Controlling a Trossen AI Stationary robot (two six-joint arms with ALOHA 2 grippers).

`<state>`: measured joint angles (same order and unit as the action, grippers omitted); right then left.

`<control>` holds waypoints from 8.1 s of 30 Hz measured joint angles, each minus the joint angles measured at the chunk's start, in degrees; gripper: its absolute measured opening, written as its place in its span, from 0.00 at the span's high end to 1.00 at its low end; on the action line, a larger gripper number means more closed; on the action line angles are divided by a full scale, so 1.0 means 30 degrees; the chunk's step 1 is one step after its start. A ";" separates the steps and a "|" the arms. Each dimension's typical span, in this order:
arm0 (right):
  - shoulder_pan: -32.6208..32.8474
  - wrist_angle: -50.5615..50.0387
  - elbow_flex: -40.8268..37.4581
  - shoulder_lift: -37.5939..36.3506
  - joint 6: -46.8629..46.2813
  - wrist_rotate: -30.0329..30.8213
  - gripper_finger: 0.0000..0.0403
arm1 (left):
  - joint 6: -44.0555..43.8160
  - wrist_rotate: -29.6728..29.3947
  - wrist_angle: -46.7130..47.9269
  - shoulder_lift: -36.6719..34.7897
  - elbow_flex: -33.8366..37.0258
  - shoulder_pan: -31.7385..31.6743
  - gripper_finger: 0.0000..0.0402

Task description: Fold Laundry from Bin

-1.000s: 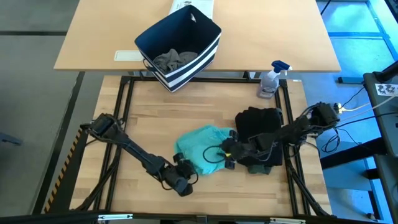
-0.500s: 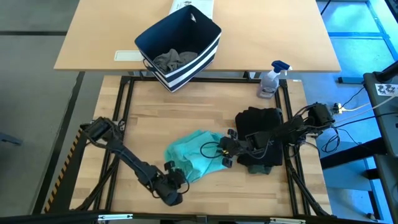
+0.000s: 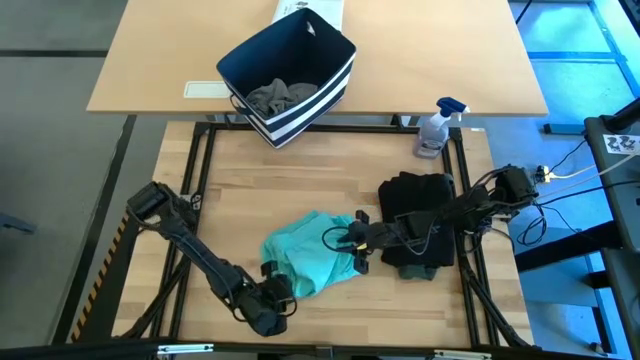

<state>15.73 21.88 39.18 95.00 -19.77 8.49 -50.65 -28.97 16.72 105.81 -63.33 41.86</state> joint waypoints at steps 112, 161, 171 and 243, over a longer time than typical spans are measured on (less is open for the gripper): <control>-0.3131 -0.0311 0.2332 0.2463 0.3073 -0.1003 0.78 | -0.3001 -0.1141 -0.3768 0.1764 0.1588 -0.2117 0.63; 0.0719 -0.0636 0.2339 0.0488 0.4234 0.0211 0.66 | -0.0229 -0.8470 0.2607 -0.4471 0.1585 -0.0158 0.59; 0.1140 -0.2034 0.2338 0.1573 0.2672 0.0980 0.66 | 0.2503 -0.1663 -0.0522 -0.2216 0.1574 -0.4172 0.59; 0.6225 -0.7704 0.8202 0.7261 1.1298 0.7941 0.35 | 0.3004 -0.0465 -0.4914 -0.0544 0.1486 0.2337 0.74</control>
<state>34.40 -1.23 63.78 116.78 14.12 32.31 -41.64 -30.37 1.98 104.18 -58.87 48.87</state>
